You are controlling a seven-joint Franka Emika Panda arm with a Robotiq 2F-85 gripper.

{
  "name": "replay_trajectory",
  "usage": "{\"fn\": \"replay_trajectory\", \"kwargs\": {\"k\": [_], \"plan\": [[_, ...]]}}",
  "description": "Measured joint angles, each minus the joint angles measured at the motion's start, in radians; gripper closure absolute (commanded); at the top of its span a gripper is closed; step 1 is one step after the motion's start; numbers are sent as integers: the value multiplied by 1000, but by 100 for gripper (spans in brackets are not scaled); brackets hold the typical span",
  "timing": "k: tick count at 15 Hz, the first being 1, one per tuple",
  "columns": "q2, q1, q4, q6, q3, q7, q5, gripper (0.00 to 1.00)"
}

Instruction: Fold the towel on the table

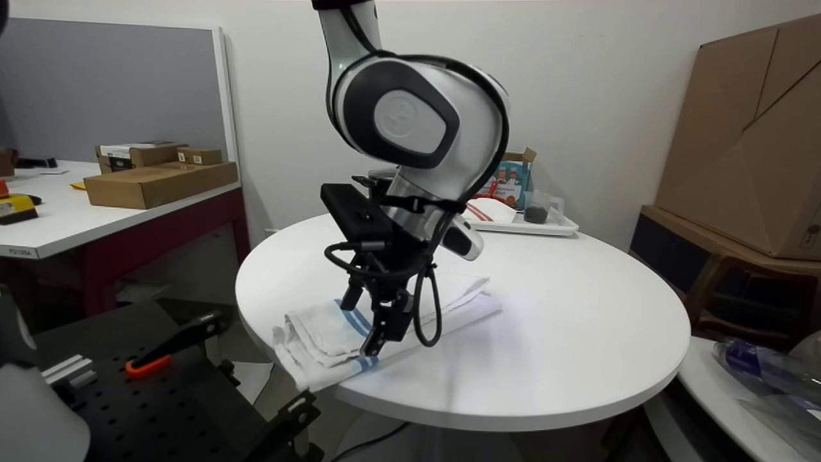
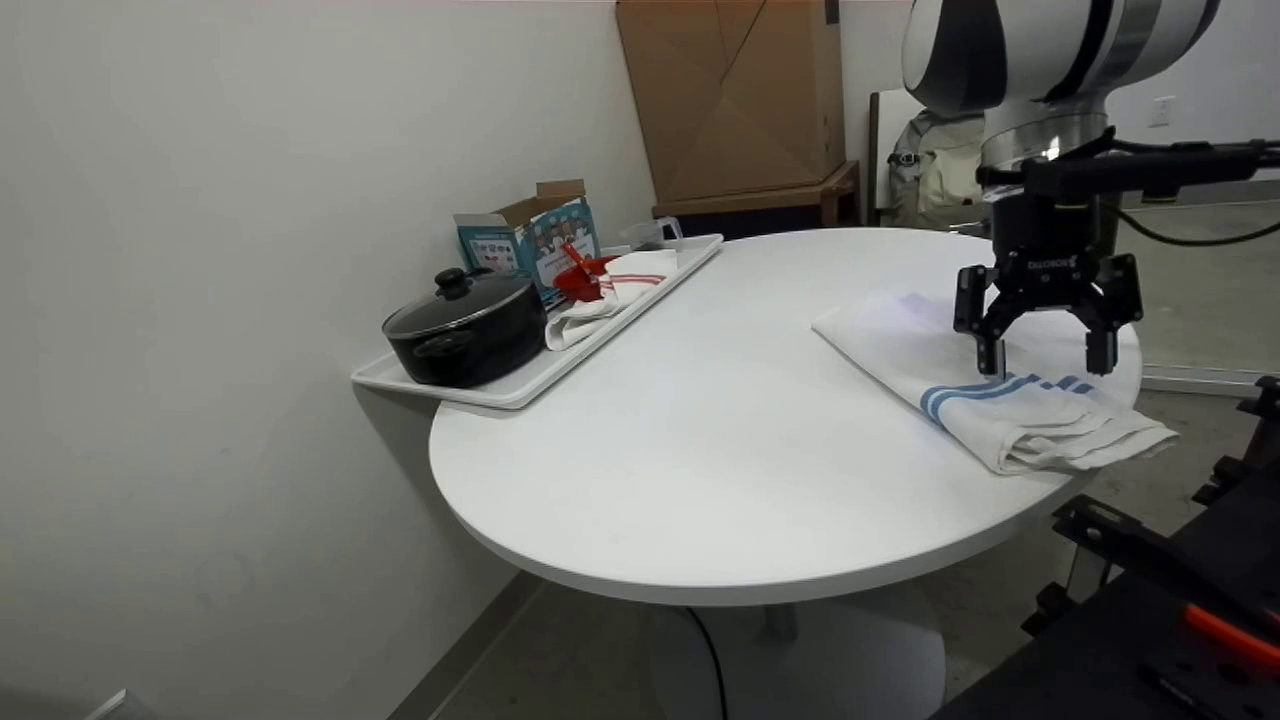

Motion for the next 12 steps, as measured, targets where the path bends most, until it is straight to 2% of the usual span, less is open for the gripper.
{"fn": "replay_trajectory", "kwargs": {"k": [6,12], "plan": [[-99,0,53,0,-30,106,-106,0],[-94,1,176,-1,-24,145,-111,0]]}}
